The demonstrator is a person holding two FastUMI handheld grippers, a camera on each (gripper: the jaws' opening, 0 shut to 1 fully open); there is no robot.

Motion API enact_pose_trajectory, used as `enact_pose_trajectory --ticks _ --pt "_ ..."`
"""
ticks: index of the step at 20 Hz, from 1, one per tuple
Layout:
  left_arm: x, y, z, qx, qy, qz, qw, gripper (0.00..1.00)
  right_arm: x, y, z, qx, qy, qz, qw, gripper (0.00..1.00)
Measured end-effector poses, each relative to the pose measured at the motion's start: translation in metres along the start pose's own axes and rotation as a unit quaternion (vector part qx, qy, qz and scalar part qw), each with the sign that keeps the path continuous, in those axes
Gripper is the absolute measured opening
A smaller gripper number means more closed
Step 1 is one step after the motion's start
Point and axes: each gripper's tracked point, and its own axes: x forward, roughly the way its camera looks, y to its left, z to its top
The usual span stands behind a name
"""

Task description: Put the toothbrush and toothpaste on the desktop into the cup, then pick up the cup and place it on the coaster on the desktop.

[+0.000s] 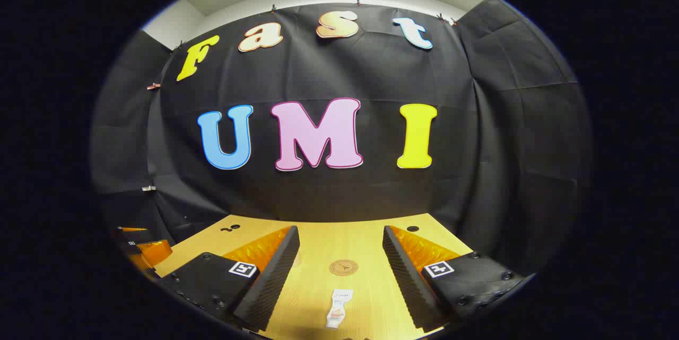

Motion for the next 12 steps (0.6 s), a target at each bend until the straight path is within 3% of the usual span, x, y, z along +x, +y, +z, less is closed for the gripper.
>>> enact_pose_trajectory --ticks 12 --pt "0.029 -0.006 -0.009 -0.009 0.017 -0.005 1.000 0.97 0.017 -0.029 -0.023 0.008 0.034 -0.022 0.999 0.96"
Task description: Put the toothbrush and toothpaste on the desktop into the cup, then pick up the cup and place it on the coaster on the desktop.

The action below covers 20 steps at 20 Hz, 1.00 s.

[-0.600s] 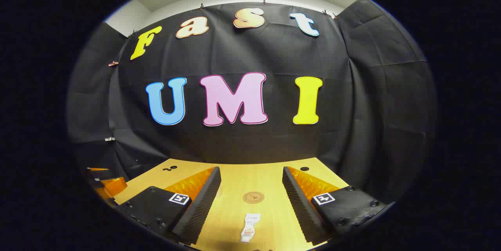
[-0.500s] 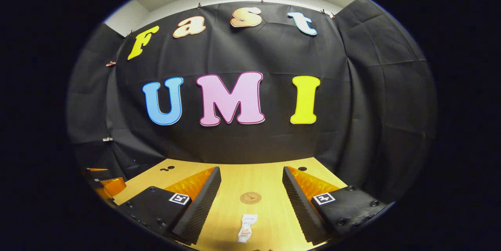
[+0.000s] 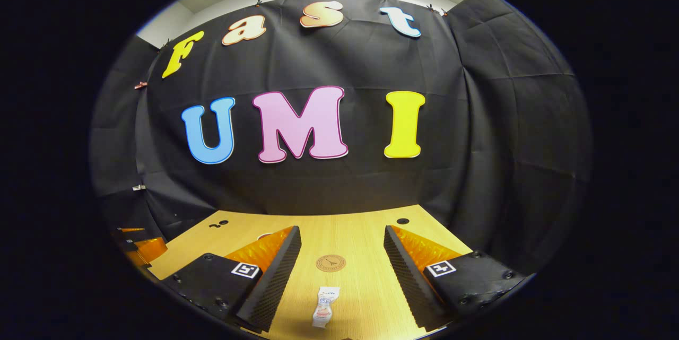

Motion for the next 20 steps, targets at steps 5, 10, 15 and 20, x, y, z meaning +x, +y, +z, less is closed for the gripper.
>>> enact_pose_trajectory --ticks 5,10,15,20 --pt "0.006 -0.004 -0.006 0.002 0.006 -0.001 1.000 0.97 0.010 -0.003 -0.013 0.013 0.029 -0.004 0.999 0.96" --pt "0.011 -0.012 -0.010 0.005 0.012 -0.003 1.000 0.97 0.023 0.003 -0.031 0.010 0.062 0.007 0.998 0.97" --pt "0.016 -0.015 -0.020 0.004 0.025 0.004 1.000 0.97 0.041 0.011 -0.060 0.019 0.115 0.022 0.993 0.97" --pt "0.022 -0.015 -0.029 0.008 0.041 0.017 0.999 0.98 0.061 0.025 -0.094 0.004 0.159 0.046 0.986 0.98"
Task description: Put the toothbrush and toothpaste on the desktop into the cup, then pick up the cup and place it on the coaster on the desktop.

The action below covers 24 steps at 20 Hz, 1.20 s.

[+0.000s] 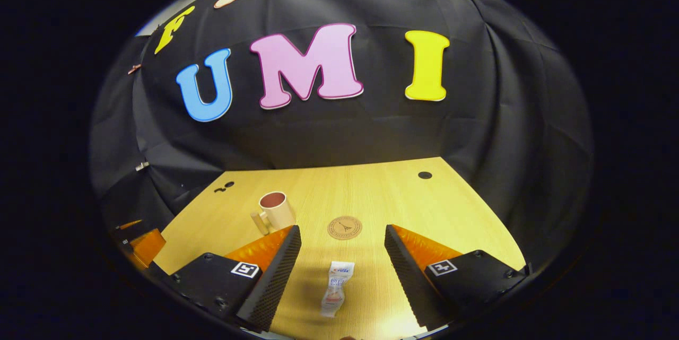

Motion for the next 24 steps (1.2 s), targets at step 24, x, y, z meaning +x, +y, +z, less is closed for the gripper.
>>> enact_pose_trajectory --ticks 24 --pt "-0.004 0.015 -0.045 0.016 0.090 0.077 0.993 0.97 0.075 0.005 -0.194 -0.023 0.302 -0.030 0.952 0.99"
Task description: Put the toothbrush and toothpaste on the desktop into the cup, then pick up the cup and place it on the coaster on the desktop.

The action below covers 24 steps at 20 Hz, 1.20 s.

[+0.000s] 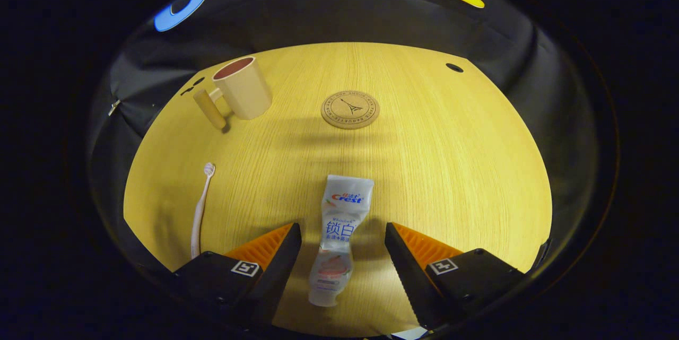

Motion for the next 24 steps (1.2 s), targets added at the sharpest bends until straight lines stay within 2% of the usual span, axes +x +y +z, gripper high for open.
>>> enact_pose_trajectory --ticks 9,11,12,15,17,19,23,24 --pt "-0.010 0.003 -0.011 -0.014 0.019 0.013 1.000 0.98 0.011 0.003 -0.015 0.004 0.027 -0.002 1.000 0.94" --pt "-0.014 0.004 -0.012 -0.013 0.018 0.014 1.000 0.97 0.011 -0.001 -0.016 0.001 0.029 -0.011 1.000 0.89" --pt "-0.014 0.005 -0.011 -0.012 0.018 0.013 1.000 0.98 0.011 -0.002 -0.015 -0.002 0.030 -0.016 0.999 0.82" --pt "-0.014 0.003 -0.011 -0.008 0.018 0.011 1.000 0.98 0.012 -0.004 -0.017 -0.006 0.037 -0.017 0.999 0.71" --pt "-0.014 -0.001 -0.012 -0.001 0.019 0.006 1.000 0.98 0.011 -0.003 -0.017 -0.010 0.043 -0.013 0.999 0.54" --pt "-0.015 -0.004 -0.016 0.004 0.022 0.001 1.000 0.98 0.009 -0.003 -0.018 -0.014 0.056 -0.012 0.998 0.47" --pt "-0.009 -0.013 -0.022 0.002 0.030 -0.009 0.999 0.98 0.012 -0.005 -0.017 -0.015 0.073 -0.010 0.997 0.47" --pt "-0.007 -0.015 -0.023 0.002 0.033 -0.011 0.999 0.97 0.009 -0.005 -0.017 -0.011 0.076 -0.008 0.997 0.34"
